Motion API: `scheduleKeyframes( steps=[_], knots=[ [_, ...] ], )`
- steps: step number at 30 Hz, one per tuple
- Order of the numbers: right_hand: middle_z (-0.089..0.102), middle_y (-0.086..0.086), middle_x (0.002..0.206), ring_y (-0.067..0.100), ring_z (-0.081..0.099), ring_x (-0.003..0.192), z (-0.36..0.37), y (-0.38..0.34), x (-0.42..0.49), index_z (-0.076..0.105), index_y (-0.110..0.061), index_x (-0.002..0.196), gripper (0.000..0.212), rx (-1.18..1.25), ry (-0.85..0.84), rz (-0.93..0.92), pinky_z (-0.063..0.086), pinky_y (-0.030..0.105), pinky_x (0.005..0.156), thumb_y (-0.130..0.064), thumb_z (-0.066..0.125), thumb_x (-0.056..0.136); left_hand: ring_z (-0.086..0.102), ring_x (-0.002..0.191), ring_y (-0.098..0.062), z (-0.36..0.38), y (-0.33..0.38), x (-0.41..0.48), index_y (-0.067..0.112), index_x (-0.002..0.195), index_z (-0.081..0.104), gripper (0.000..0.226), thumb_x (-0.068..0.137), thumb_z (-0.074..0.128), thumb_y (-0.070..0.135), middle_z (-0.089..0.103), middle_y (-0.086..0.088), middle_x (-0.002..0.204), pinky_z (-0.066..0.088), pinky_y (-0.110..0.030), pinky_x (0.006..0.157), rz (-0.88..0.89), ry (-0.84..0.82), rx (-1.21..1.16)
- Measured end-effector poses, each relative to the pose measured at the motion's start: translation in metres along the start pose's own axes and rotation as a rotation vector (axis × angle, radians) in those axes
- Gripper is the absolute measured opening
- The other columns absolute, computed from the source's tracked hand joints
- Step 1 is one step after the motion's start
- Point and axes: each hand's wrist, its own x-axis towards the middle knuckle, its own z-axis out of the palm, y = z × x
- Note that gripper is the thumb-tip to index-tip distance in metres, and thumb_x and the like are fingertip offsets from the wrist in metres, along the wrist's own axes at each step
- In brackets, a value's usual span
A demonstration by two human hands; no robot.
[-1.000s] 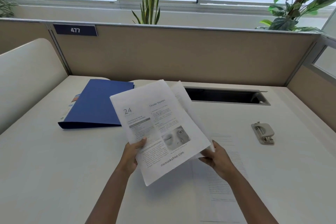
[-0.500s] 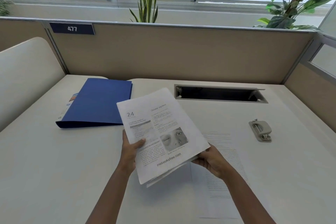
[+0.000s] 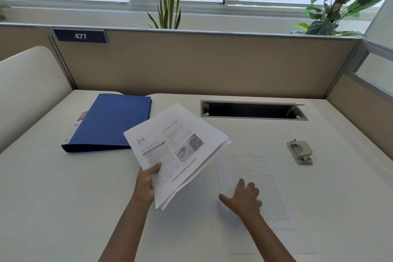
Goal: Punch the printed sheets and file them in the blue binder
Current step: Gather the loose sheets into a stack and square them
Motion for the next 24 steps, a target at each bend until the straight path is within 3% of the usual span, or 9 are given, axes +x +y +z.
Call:
scheduleKeyframes(
  steps=[5,11,15,17,20,24],
  knots=[
    [0.027,0.017,0.140,0.029,0.030,0.128,0.012,-0.009,-0.002,0.012,-0.008,0.144,0.089,-0.127,0.029,0.014,0.039,0.043,0.097,-0.054,0.054,0.080,0.073,0.068,-0.019,0.003,0.002,-0.001,0.022,0.105,0.060,0.032,0.090,0.044,-0.002,0.076,0.000,0.080,0.060,-0.035,0.055,0.009,-0.010,0.020],
    [0.038,0.014,0.131,0.027,0.038,0.119,0.017,-0.014,0.004,0.022,-0.011,0.138,0.069,-0.173,0.069,0.013,0.045,0.039,0.089,-0.029,0.056,0.081,0.060,0.089,-0.024,0.007,0.003,-0.010,0.020,0.115,0.054,0.033,0.091,0.044,0.000,0.063,-0.005,0.102,0.059,-0.031,0.052,0.048,0.022,0.104],
    [0.042,0.016,0.128,0.028,0.044,0.114,0.018,-0.009,0.001,0.018,-0.011,0.141,0.069,-0.237,0.132,-0.060,0.048,0.036,0.085,-0.015,0.055,0.083,0.061,0.088,-0.023,0.006,0.005,-0.014,0.021,0.105,0.058,0.032,0.090,0.044,-0.004,0.066,-0.004,0.098,0.060,-0.032,0.054,0.077,0.049,0.110],
    [0.049,0.017,0.122,0.030,0.050,0.110,0.009,-0.003,0.003,0.020,-0.010,0.141,0.064,-0.127,0.127,-0.120,0.047,0.034,0.081,-0.008,0.049,0.084,0.061,0.090,-0.024,0.003,0.008,-0.014,0.022,0.104,0.058,0.034,0.089,0.044,-0.004,0.066,-0.004,0.100,0.060,-0.033,0.057,0.086,0.052,0.119],
    [0.059,0.022,0.110,0.032,0.059,0.095,-0.025,0.006,0.007,0.040,-0.005,0.128,0.048,0.262,0.118,-0.199,0.040,0.027,0.064,0.004,0.043,0.081,0.060,0.094,-0.025,-0.001,0.013,-0.016,0.020,0.112,0.056,0.035,0.090,0.044,-0.003,0.062,-0.006,0.107,0.060,-0.033,0.060,0.103,0.044,0.132],
    [0.062,0.013,0.092,0.026,0.057,0.073,-0.078,0.007,0.004,0.056,-0.007,0.110,0.037,0.903,-0.015,-0.188,0.047,0.025,0.058,0.009,0.045,0.079,0.071,0.076,-0.017,-0.007,0.016,-0.018,0.024,0.103,0.060,0.030,0.092,0.043,0.003,0.074,0.000,0.087,0.060,-0.032,0.054,0.086,0.033,0.071]
  ],
)
